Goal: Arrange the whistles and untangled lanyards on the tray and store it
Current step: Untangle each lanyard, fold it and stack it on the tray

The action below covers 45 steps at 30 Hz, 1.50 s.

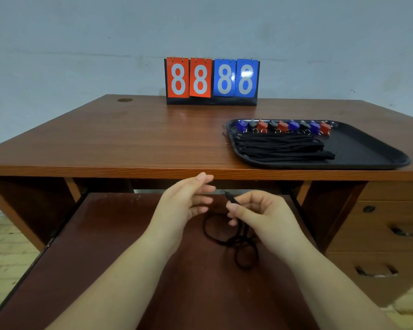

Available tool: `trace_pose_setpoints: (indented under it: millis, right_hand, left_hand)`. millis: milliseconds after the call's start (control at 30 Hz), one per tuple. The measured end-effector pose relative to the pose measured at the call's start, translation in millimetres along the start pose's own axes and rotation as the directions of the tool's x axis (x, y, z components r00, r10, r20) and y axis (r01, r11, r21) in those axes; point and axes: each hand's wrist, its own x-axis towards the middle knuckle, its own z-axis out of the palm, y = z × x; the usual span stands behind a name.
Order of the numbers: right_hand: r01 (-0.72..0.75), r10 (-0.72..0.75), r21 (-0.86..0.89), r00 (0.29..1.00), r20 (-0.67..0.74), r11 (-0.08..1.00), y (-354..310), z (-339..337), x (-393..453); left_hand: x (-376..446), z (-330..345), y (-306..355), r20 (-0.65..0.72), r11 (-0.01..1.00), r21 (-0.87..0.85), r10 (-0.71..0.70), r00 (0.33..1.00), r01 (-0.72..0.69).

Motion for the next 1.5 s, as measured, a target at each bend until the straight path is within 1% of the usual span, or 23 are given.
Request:
trace_pose_setpoints:
  millis: [67,133,233,400,500,567,633,700,767,833,900,967,1033,1067,1133,1200,1267,1367,1400,1500]
  right_hand:
    - [0.051,-0.053,-0.128,0.998,-0.015,0.99,1.2,1.3,-1.2]
    - [0.098,-0.102,-0.213,0.995,-0.009,0.972,4.1,2.1,-1.8]
    - [0.149,-0.154,-0.259,0.988,-0.001,0.954,6.3,3.6,-2.4]
    - [0.168,-0.175,-0.218,0.984,-0.013,0.961,6.3,6.1,-2.2]
    - [0.134,-0.134,-0.113,0.991,0.001,0.985,4.1,7.2,-3.0]
    - [0.102,-0.1,-0.071,0.995,0.031,0.992,3.7,5.9,-2.1]
    - [0.07,-0.067,-0.053,0.996,0.066,0.996,4.0,3.2,-0.5]
    - [0.039,-0.035,-0.042,0.993,0.11,0.998,3.2,-0.3,0.6]
    - [0.021,-0.01,-0.064,0.986,0.167,0.998,0.6,-4.3,0.3]
    - [-0.009,0.027,-0.083,0.977,0.212,0.997,-1.5,-8.7,-0.1]
    - [-0.057,0.076,-0.082,0.966,0.246,0.995,-2.5,-14.2,0.5]
    - [-0.053,0.103,-0.192,0.959,0.263,0.98,-1.7,-20.5,2.6]
    - [-0.031,0.122,-0.325,0.958,0.261,0.945,-2.1,-25.1,4.1]
    - [-0.027,0.127,-0.363,0.958,0.256,0.932,-1.9,-27.6,4.9]
    - [-0.022,0.136,-0.421,0.96,0.243,0.907,-0.6,-34.2,6.4]
    - [-0.037,0.165,-0.473,0.958,0.233,0.88,1.4,-42.2,7.8]
    - [-0.055,0.187,-0.498,0.958,0.218,0.865,3.9,-48.7,9.5]
    - [-0.057,0.173,-0.507,0.967,0.186,0.86,8.2,-49.4,11.5]
    - [-0.043,0.154,-0.509,0.972,0.179,0.86,9.2,-46.9,11.9]
    - [0.033,0.063,-0.486,0.981,0.181,0.873,11.0,-34.5,12.2]
  left_hand:
    - [-2.1,4.9,-0.1,0.02,0.997,0.01,-0.074,0.997,0.074]
    - [-4.6,9.4,-4.2,0.059,0.991,0.069,-0.123,0.991,0.119]
    - [-5.7,10.9,-11.7,0.075,0.989,0.112,-0.104,0.992,0.096]
    - [-4.8,11.7,-23.5,0.075,0.993,0.119,-0.028,0.997,0.019]
    - [-6.7,14.1,-28.8,0.084,0.995,0.102,0.009,0.996,-0.018]
    - [-5.6,14.9,-27.1,0.059,0.999,0.039,0.016,0.998,-0.018]
    - [-2.3,14.3,-21.6,0.019,0.995,-0.098,-0.025,1.0,0.026]
    - [0.9,12.1,-15.1,-0.003,0.963,-0.255,-0.093,0.996,0.089]
    - [1.9,10.0,-10.6,0.005,0.917,-0.378,-0.137,0.991,0.129]
    - [1.7,8.6,-6.4,0.035,0.881,-0.449,-0.146,0.989,0.146]
    - [3.1,5.9,-2.2,0.033,0.881,-0.454,-0.133,0.991,0.134]
    - [6.2,0.1,1.5,-0.01,0.928,-0.368,-0.066,0.998,0.058]
    - [11.1,-10.0,2.0,-0.055,0.985,-0.14,0.089,0.994,-0.096]
    - [13.6,-16.3,1.4,-0.052,0.984,0.008,0.18,0.982,-0.18]
    - [20.8,-31.0,-2.6,-0.015,0.917,0.265,0.314,0.949,-0.299]
    - [27.9,-45.5,-5.4,-0.02,0.848,0.425,0.357,0.934,-0.315]
    - [31.0,-53.6,-5.0,-0.051,0.798,0.526,0.375,0.926,-0.295]
    - [26.5,-49.6,-6.9,0.0,0.695,0.653,0.4,0.917,-0.303]
    - [22.6,-43.9,-8.1,0.026,0.668,0.68,0.392,0.92,-0.303]
    - [8.6,-21.8,-12.6,0.071,0.65,0.693,0.368,0.927,-0.311]
